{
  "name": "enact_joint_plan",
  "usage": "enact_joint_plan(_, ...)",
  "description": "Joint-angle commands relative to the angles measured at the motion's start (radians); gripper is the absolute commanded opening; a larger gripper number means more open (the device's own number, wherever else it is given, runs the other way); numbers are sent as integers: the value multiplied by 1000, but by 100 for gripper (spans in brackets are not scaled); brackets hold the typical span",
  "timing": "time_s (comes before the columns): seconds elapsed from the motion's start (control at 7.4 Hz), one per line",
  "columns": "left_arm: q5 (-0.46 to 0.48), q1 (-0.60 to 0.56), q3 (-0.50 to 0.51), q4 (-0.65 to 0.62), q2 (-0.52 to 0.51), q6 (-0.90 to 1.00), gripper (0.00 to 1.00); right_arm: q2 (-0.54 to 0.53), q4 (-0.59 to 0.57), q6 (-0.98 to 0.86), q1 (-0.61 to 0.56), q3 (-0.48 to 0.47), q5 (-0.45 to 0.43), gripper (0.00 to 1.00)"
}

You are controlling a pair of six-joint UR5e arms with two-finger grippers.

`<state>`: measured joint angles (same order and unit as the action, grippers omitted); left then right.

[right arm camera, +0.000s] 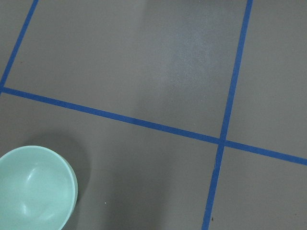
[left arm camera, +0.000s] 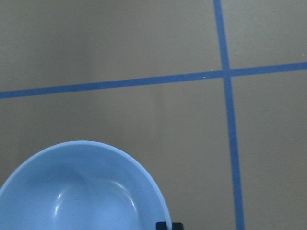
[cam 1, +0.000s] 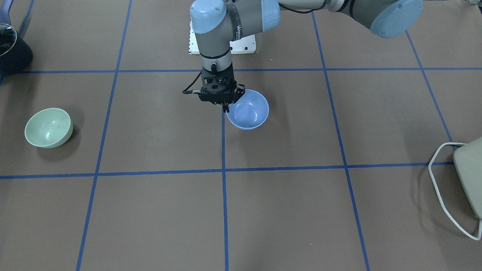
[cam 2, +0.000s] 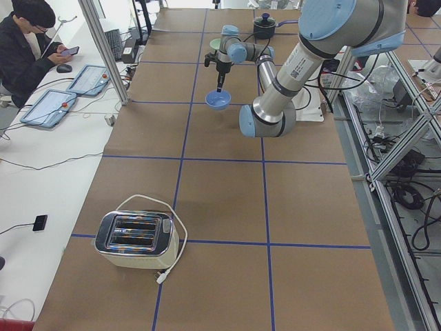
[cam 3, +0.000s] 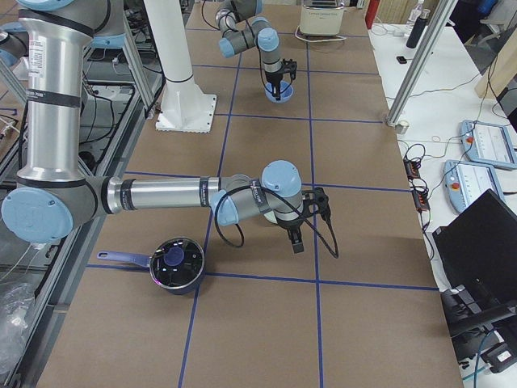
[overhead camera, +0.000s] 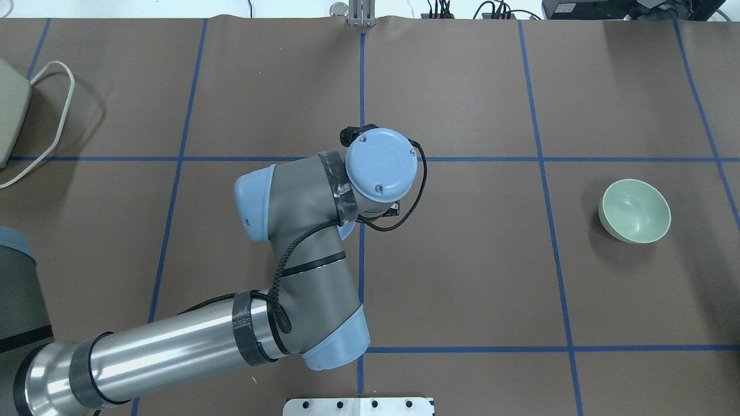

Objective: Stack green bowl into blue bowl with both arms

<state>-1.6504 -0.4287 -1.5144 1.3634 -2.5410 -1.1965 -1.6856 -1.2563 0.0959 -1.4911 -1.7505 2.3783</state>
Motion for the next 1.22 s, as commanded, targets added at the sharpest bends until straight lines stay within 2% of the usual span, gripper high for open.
enact_joint_plan(0.0,21,22,106,81,-51,-8,0,0,0,1,0,0,-1,100)
enact_joint_plan(0.14,53,24,167,126,-74,-9,0,0,0,1,0,0,-1,100)
enact_joint_plan(1.08,73,47,203,140,-97,-9,0,0,-2,1,0,2,-2,100)
